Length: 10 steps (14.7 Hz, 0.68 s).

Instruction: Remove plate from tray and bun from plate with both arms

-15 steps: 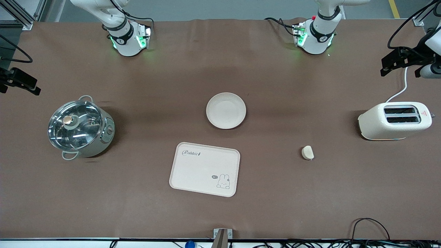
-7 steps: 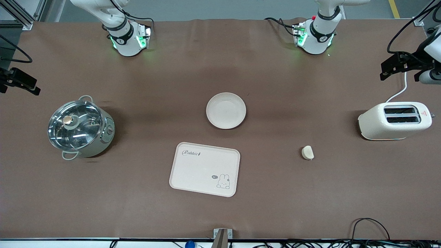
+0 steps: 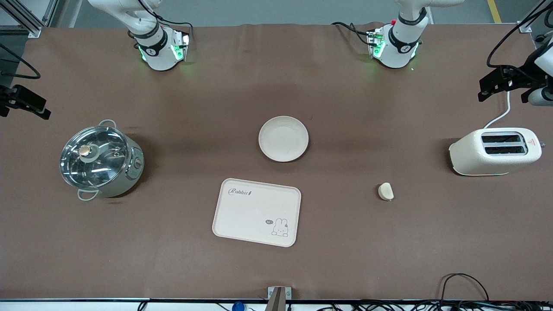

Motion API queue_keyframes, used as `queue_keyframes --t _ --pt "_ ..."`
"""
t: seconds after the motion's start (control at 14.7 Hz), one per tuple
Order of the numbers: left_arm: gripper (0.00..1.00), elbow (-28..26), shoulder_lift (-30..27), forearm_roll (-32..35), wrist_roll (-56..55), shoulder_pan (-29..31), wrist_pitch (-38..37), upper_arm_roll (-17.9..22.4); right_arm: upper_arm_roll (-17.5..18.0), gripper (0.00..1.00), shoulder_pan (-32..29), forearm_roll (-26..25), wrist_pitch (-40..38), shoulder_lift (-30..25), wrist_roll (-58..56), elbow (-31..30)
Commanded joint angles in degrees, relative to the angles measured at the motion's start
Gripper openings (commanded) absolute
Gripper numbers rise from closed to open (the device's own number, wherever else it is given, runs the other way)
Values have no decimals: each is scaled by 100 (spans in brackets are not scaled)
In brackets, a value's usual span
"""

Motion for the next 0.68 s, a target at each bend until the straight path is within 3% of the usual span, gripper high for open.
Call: queue_keyframes --t 0.0,0.61 --pt "100 134 48 -83 26 10 -115 8 9 100 -2 -77 -21 0 84 11" --pt "100 134 39 -92 17 -25 -203 -97 9 100 -2 -77 -21 0 84 11"
